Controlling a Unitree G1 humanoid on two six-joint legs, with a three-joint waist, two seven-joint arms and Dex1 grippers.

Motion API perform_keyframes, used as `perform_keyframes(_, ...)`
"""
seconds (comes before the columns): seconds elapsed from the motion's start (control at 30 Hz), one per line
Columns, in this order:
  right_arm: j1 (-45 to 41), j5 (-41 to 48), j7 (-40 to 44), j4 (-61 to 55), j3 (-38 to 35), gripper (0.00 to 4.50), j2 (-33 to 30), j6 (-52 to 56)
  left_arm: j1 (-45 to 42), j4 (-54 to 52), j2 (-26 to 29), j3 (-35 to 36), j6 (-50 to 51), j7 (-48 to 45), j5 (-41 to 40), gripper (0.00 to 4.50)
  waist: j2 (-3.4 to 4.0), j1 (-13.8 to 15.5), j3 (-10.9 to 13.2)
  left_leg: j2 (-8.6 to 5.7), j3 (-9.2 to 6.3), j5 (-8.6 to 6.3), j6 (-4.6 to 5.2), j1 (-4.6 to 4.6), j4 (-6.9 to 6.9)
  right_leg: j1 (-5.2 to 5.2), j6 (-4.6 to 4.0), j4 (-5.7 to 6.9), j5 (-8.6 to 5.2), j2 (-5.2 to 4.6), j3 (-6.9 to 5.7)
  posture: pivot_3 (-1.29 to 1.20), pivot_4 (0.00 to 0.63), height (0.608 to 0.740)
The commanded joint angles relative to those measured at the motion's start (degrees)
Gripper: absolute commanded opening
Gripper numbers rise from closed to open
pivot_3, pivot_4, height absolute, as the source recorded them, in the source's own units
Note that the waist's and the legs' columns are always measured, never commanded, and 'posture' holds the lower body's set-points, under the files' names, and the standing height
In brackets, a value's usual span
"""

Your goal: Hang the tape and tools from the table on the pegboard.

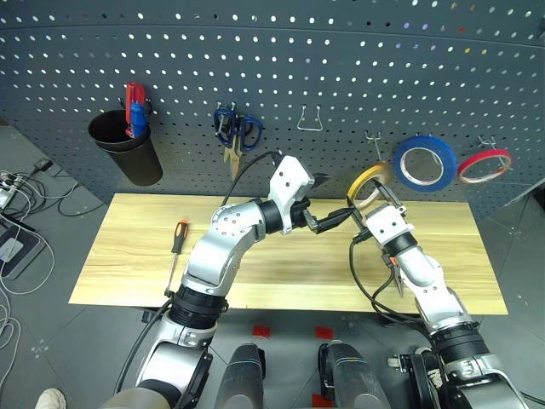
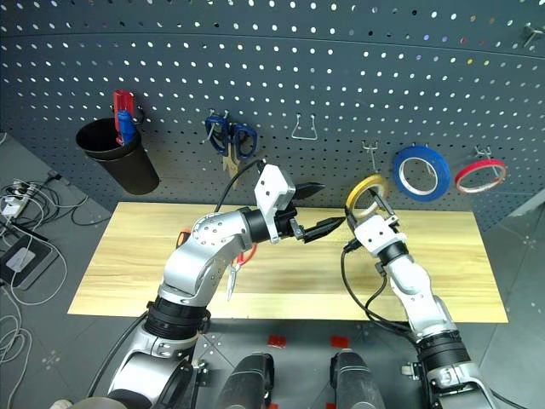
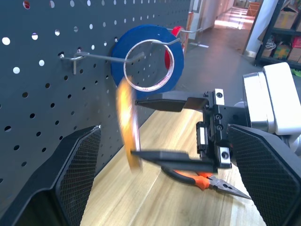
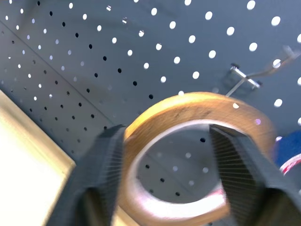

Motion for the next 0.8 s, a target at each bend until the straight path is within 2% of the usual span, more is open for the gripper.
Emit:
perform_keyframes(0.03, 0.85, 0.80, -0.06, -3.32, -1.59, 4.45, 0.08, 0.34, -0.56, -1.81, -0.04, -0.39, -0.89, -0.29, -1.14, 4.50, 0.00, 0.00, -0.03, 0.00, 0.00, 0.00, 0.00, 0.00, 0.00, 0.00, 0.00, 0.00, 0.00, 0.00, 0.00, 0.06, 0.186, 0.740)
perform_keyframes(0.37, 3.49, 1.60, 1.72, -6.86, -1.82, 4.48, 0.67, 4.73, -0.37, -1.96, 0.66, 0.61, -0.25, -0.20, -1.63, 4.50, 0.00, -0.02, -0.07, 0.00, 0.01, 0.00, 0.00, 0.00, 0.02, 0.00, 0.00, 0.04, 0.00, 0.00, 0.01, 0.05, 0.197, 0.740)
perform_keyframes(0.6, 9.65, 8.96, 13.50, -15.57, 0.36, 4.48, 0.25, 19.07, 9.67, -5.07, 4.69, 0.22, 0.30, 2.60, 0.05, 4.50, 0.02, -0.10, -0.16, 0.02, 0.01, -0.02, 0.03, 0.02, 0.02, 0.00, 0.00, 0.07, 0.00, 0.00, 0.03, 0.06, 0.240, 0.740)
perform_keyframes(0.8, 9.19, 12.24, 20.81, -20.43, 2.51, 4.48, -0.40, 30.94, 19.96, -5.23, 8.44, -0.64, -3.26, 3.99, 2.92, 4.50, 0.02, -0.10, -0.06, 0.04, -0.05, -0.12, 0.22, 0.05, 0.10, 0.02, -0.01, 0.14, -0.01, 0.04, 0.05, 0.07, 0.297, 0.740)
